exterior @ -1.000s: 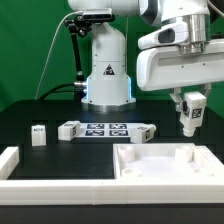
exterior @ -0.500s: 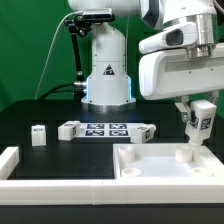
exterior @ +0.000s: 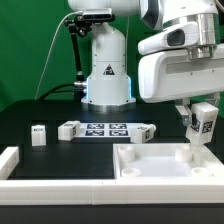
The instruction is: Assemble one leg
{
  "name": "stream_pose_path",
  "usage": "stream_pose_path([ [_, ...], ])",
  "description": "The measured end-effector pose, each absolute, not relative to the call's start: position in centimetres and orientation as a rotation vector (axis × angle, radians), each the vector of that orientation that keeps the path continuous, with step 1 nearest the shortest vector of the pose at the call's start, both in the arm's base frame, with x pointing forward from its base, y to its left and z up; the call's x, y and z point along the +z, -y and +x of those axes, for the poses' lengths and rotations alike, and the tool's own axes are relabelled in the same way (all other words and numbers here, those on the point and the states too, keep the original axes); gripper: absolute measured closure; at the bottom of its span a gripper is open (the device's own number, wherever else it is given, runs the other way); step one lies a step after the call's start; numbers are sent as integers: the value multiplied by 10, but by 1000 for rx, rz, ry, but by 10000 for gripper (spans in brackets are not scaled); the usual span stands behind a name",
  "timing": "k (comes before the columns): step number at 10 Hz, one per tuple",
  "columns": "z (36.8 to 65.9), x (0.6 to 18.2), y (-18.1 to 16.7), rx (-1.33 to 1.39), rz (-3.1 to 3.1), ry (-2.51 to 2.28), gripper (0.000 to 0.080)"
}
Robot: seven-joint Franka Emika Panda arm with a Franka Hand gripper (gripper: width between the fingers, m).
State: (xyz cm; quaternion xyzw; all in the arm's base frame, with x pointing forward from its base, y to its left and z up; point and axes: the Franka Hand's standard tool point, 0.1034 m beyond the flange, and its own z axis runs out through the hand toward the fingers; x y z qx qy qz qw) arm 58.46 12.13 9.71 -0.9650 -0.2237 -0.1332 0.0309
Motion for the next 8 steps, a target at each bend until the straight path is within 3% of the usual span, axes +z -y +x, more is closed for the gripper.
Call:
stream_pose_path([
  [2, 589, 87, -121, -386, -2971, 699, 509],
  [8, 625, 90, -127, -374, -2957, 712, 509],
])
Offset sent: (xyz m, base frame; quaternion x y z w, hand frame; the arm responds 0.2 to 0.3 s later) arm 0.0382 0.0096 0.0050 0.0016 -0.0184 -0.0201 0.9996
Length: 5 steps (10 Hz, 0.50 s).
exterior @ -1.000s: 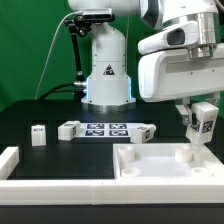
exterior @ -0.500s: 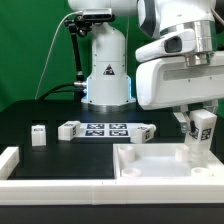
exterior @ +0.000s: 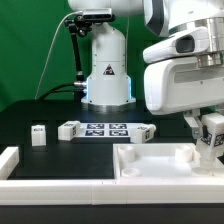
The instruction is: Assemble one leg
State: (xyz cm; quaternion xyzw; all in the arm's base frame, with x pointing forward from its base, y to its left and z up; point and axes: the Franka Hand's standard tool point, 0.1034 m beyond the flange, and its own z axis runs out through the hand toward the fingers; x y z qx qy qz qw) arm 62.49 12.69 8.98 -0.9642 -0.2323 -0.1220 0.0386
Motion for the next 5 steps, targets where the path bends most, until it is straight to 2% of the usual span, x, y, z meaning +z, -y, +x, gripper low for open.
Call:
stream_pose_path([
  [5, 621, 74, -112, -447, -2969, 682, 509],
])
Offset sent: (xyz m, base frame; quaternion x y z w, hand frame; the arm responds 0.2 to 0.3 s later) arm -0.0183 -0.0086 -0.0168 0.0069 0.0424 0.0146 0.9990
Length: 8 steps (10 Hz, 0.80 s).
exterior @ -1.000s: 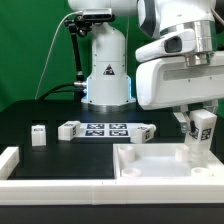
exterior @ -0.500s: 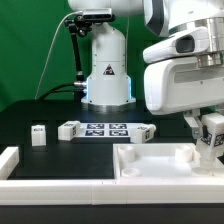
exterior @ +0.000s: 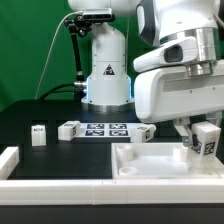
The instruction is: Assemble one leg
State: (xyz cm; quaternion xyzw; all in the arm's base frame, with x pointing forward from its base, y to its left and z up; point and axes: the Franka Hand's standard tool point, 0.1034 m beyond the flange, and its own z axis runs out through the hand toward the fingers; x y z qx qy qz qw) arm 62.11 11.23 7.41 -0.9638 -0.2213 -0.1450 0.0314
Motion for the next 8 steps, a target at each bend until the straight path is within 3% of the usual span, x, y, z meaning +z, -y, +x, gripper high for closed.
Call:
stream_pose_path([
  [8, 608, 69, -114, -646, -2960, 692, 509],
])
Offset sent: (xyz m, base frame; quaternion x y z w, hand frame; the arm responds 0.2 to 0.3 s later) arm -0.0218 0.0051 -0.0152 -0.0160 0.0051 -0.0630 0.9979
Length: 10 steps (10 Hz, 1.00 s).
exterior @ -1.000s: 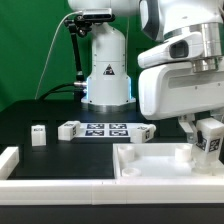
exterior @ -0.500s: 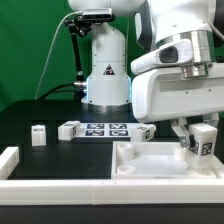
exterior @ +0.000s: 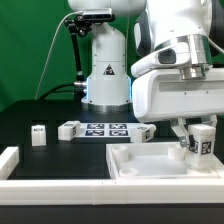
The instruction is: Assemble one leg
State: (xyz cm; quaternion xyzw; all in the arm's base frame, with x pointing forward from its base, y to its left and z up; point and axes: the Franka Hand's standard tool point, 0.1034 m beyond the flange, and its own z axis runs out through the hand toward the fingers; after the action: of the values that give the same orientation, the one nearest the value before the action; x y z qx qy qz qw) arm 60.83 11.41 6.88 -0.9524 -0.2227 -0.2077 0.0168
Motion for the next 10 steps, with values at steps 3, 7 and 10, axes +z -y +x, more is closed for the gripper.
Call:
stream_pose_path([
  [3, 608, 69, -114, -645, -2961, 692, 268],
  [7, 608, 69, -114, -645, -2961, 692, 152],
  [10, 610, 73, -114, -652, -2960, 690, 150],
])
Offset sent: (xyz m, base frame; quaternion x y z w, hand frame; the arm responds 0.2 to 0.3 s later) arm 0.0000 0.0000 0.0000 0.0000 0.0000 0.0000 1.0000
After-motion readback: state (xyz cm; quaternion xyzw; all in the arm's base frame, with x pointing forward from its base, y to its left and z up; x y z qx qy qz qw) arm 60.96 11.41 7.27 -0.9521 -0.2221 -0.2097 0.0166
